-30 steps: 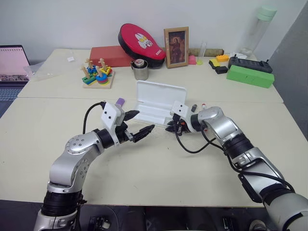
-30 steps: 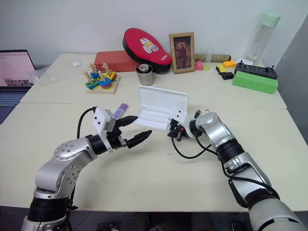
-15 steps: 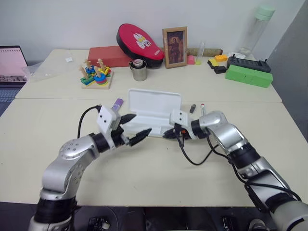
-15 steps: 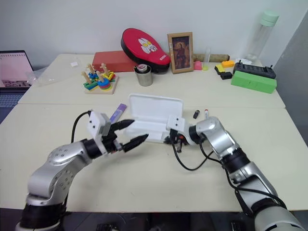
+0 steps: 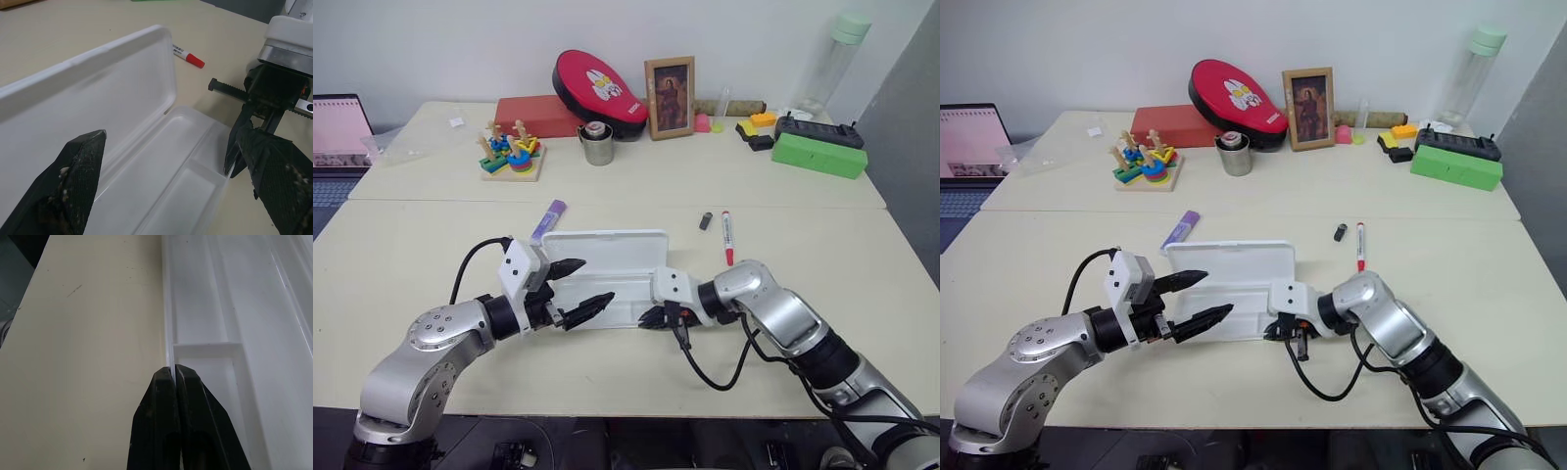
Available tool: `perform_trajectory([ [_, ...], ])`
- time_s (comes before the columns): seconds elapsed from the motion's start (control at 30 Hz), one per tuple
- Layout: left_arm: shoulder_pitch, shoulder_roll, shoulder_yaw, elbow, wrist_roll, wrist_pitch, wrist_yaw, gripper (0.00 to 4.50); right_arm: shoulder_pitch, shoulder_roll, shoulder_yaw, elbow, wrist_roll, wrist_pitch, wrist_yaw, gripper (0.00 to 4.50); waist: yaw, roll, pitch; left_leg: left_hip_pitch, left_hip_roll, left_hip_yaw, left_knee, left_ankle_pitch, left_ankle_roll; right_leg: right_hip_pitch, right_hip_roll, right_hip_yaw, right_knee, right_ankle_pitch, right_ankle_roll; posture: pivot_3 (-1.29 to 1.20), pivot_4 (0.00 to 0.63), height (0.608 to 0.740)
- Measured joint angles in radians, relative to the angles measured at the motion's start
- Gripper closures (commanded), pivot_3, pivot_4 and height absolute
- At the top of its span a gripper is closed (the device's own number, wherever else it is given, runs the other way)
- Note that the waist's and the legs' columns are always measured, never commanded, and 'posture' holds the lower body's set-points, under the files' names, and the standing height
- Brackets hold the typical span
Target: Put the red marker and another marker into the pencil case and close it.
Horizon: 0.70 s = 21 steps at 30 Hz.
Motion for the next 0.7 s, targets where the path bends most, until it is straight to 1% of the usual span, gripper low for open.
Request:
perform_trajectory([
  [0.47, -0.033, 0.008, -0.008, 0.000, -0.003, 0.006, 0.006, 0.00, -0.022, 0.031, 0.000, 0.019, -0.023, 0.044, -0.079, 4.47, 0.000, 0.000, 0.000, 0.000, 0.000, 0.000, 0.000, 0.000, 0.000, 0.000, 0.000, 0.000, 0.000, 0.000, 0.000, 0.00, 0.150, 0.740],
  [0.53, -0.033, 0.008, -0.008, 0.000, -0.003, 0.007, 0.007, 0.00, -0.021, 0.031, 0.000, 0.019, -0.022, 0.044, -0.080, 4.08, 0.000, 0.000, 0.000, 0.000, 0.000, 0.000, 0.000, 0.000, 0.000, 0.000, 0.000, 0.000, 0.000, 0.000, 0.000, 0.00, 0.150, 0.740],
  [0.57, -0.033, 0.008, -0.008, 0.000, -0.003, 0.007, 0.007, 0.00, -0.021, 0.031, -0.001, 0.020, -0.022, 0.042, -0.083, 3.96, 0.000, 0.000, 0.000, 0.000, 0.000, 0.000, 0.000, 0.000, 0.000, 0.000, 0.000, 0.000, 0.000, 0.000, 0.000, 0.00, 0.150, 0.740],
  [0.7, -0.034, 0.008, -0.009, 0.000, -0.003, 0.010, 0.013, 0.00, -0.021, 0.024, -0.007, 0.020, -0.013, 0.030, -0.083, 3.12, 0.000, 0.000, 0.000, 0.000, 0.000, 0.000, 0.000, 0.000, 0.000, 0.000, 0.000, 0.000, 0.000, 0.000, 0.000, 0.00, 0.150, 0.740],
])
